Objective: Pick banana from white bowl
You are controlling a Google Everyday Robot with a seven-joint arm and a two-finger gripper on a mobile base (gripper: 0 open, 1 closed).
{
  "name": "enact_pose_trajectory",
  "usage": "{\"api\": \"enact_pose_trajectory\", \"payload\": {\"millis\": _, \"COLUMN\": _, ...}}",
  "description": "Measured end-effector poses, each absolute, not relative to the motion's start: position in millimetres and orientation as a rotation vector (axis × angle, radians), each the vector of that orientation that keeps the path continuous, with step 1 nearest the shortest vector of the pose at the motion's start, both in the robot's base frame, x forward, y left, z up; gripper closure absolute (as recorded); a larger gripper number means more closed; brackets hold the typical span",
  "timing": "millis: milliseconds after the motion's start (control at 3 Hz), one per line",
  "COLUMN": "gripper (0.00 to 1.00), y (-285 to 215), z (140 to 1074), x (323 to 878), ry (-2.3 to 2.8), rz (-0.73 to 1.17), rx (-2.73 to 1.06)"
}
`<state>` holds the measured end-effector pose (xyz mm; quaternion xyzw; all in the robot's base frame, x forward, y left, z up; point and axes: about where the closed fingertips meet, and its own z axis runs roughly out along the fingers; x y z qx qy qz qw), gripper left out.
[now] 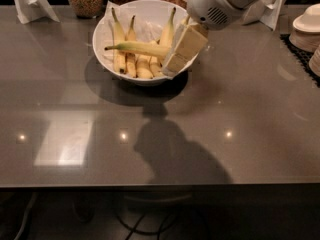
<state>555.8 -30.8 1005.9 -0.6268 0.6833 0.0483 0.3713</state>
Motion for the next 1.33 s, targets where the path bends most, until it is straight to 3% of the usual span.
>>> {"api": "enact_pose_trajectory", "payload": {"millis": 1000, "gripper": 0.00, "y": 49.3, "z": 982.9, "x": 630.6, "ry": 1.722, "rz": 0.000, "rx": -1.686}}
{"api": "enact_pose_trajectory", "payload": {"millis": 1333, "gripper": 0.00, "y": 53.1, "z": 960.3, "x": 651.3, "ry": 1.758, "rz": -0.027, "rx": -1.721}}
